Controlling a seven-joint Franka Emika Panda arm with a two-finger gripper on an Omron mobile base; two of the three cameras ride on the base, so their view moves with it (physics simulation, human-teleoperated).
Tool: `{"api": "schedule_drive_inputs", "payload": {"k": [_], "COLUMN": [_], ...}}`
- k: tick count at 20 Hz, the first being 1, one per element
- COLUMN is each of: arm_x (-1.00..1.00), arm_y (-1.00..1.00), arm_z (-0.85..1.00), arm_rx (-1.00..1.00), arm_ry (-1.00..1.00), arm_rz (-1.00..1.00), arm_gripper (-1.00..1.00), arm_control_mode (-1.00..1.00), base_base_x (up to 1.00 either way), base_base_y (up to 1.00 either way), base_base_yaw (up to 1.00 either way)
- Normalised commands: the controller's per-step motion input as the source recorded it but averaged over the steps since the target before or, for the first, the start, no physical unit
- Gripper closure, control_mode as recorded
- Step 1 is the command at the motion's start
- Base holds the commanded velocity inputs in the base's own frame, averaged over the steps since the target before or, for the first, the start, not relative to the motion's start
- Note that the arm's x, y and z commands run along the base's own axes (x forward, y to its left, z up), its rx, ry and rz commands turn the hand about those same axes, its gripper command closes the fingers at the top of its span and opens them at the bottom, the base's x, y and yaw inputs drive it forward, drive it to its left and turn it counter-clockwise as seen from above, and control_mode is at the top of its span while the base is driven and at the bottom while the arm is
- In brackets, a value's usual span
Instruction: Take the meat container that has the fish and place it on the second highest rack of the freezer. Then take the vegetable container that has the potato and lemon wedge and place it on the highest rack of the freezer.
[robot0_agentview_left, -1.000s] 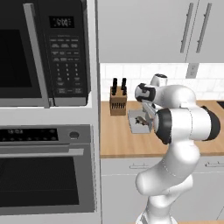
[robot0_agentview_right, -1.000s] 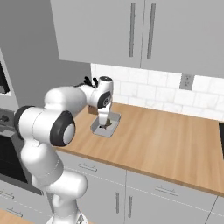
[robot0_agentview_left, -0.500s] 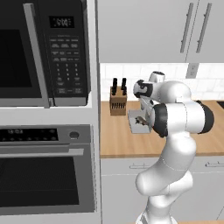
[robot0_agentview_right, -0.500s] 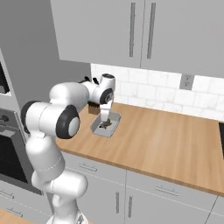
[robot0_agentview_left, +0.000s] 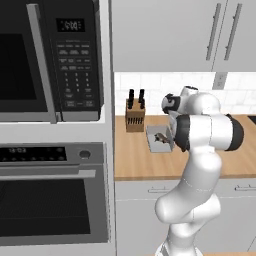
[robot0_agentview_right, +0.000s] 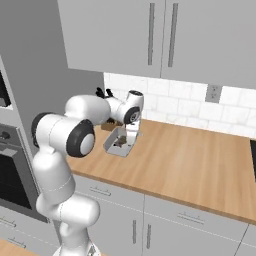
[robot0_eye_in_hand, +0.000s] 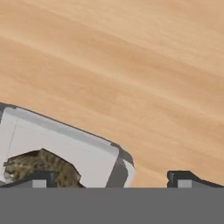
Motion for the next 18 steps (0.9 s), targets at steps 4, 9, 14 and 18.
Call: {"api": "schedule_drive_inputs", "payload": {"k": [4, 9, 14, 18], "arm_x": [0.00, -0.02, 0.02, 0.31], "arm_y": [-0.18, 0.00, 0.00, 0.07], "arm_z": [-0.48, -0.05, -0.15, -0.24], "arm_rx": [0.00, 0.01, 0.00, 0.00], "arm_ry": [-0.12, -0.16, -0.05, 0.02], "arm_rz": [0.12, 0.32, 0.19, 0.01], "arm_gripper": [-1.00, -1.00, -1.00, -1.00], "arm_control_mode": [-1.00, -1.00, -1.00, -1.00], "base_base_x": [0.00, 0.00, 0.00, 0.00], "base_base_y": [0.00, 0.00, 0.00, 0.00], "base_base_yaw": [0.00, 0.00, 0.00, 0.00]}}
